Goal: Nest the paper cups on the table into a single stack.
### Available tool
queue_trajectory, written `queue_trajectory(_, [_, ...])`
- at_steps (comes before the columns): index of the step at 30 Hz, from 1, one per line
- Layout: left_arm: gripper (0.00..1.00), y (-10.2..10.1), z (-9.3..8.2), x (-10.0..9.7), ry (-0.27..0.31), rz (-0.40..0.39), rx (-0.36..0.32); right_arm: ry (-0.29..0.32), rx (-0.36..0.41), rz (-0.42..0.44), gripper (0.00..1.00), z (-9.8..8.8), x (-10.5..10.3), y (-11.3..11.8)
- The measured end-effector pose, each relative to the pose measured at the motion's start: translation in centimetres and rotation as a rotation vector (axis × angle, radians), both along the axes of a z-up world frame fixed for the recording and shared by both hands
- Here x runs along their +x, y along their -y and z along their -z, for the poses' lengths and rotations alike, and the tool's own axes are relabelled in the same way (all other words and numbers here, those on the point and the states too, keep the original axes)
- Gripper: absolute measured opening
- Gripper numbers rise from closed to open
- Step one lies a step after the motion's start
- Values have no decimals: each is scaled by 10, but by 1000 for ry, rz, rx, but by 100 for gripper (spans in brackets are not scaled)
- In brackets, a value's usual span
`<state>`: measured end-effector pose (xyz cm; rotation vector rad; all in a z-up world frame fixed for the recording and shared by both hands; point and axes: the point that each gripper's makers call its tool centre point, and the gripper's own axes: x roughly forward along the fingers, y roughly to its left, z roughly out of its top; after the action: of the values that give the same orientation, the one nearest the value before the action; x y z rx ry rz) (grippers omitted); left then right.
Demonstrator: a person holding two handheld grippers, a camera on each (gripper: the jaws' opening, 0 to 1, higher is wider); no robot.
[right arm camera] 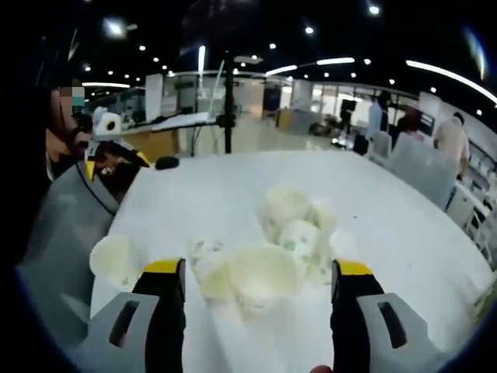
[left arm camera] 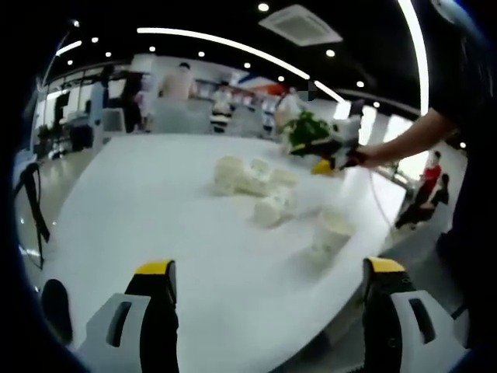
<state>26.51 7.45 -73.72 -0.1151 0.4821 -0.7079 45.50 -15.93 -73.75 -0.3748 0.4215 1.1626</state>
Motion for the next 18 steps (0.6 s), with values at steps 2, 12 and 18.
queue_trajectory(2, [98, -1, 1, 0, 0, -1, -2, -1, -5, 0, 73, 3, 2, 1])
queue_trajectory(12, [98, 1, 2, 2, -7, -2, 0, -4, -20, -13, 71, 11, 9, -2])
queue_trajectory(18, [98, -4, 6, 4, -11, -8, -4, -12, -36, -21, 70, 17, 12, -6])
